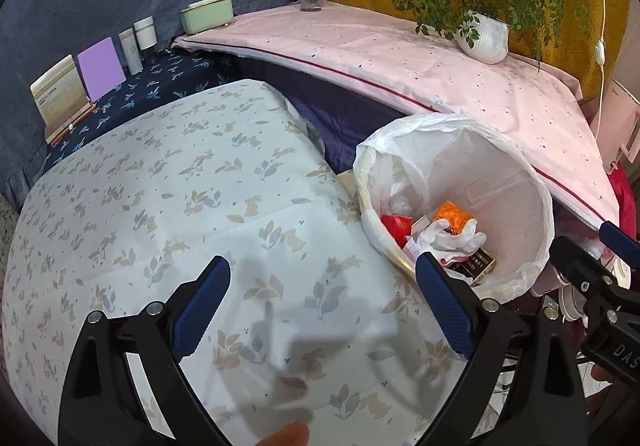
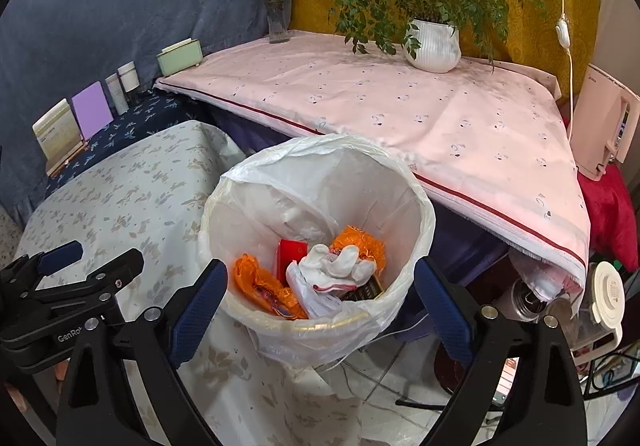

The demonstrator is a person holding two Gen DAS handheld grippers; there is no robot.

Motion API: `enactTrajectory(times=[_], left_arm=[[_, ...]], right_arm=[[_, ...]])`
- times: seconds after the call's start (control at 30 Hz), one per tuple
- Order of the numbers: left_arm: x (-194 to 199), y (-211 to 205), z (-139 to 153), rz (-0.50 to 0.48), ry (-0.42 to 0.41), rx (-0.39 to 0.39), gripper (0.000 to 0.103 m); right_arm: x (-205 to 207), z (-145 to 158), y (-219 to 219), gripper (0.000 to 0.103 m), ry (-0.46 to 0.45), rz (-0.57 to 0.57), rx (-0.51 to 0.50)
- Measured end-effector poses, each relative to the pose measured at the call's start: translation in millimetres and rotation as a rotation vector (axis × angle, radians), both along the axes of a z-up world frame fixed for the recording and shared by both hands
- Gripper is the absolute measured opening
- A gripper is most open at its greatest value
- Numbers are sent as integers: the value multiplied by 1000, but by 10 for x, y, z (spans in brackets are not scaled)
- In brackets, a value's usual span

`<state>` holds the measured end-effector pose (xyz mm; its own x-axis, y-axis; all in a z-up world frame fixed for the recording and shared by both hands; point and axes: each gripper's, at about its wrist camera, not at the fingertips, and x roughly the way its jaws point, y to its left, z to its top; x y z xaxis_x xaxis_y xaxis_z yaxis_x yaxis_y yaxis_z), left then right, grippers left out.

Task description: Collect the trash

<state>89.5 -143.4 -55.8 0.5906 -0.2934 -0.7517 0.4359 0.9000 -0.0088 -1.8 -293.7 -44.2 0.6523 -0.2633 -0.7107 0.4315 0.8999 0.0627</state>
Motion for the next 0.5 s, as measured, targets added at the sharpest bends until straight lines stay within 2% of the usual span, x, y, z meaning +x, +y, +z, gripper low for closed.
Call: enactTrajectory(times=[0.5], left_arm=[[-133,41,-132,6,21,21,91]], right_arm=[[-90,-157,87,90,36,18,-15]])
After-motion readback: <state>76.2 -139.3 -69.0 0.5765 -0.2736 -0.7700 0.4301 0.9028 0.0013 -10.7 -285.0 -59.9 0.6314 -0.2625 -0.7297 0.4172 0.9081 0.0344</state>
